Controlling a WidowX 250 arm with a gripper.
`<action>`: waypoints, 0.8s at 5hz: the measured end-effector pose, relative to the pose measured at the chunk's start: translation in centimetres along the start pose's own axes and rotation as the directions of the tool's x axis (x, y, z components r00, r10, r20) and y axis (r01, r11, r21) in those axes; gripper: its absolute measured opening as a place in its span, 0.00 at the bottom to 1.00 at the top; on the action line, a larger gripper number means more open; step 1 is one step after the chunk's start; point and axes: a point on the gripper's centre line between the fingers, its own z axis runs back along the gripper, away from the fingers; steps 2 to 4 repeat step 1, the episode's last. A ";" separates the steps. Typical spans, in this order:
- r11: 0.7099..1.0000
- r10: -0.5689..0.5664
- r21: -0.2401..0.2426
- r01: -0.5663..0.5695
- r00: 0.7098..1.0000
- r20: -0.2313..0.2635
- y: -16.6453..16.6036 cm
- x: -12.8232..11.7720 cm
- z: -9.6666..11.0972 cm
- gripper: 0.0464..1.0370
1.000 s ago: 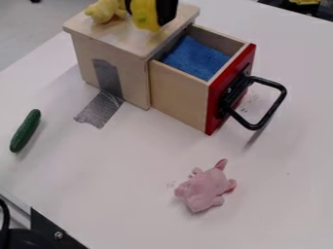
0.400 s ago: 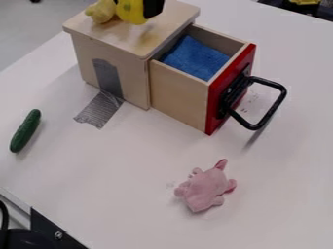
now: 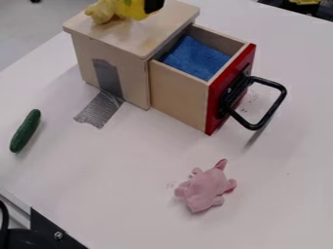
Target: Move the yellow object and place it on top of the box
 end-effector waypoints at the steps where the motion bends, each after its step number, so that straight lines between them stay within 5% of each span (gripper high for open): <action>1: 1.000 0.009 0.011 -0.009 1.000 -0.006 -0.2 0.0 -0.1 0.96; 4: 1.000 0.009 0.011 -0.009 1.000 -0.006 -0.2 0.0 -0.1 0.96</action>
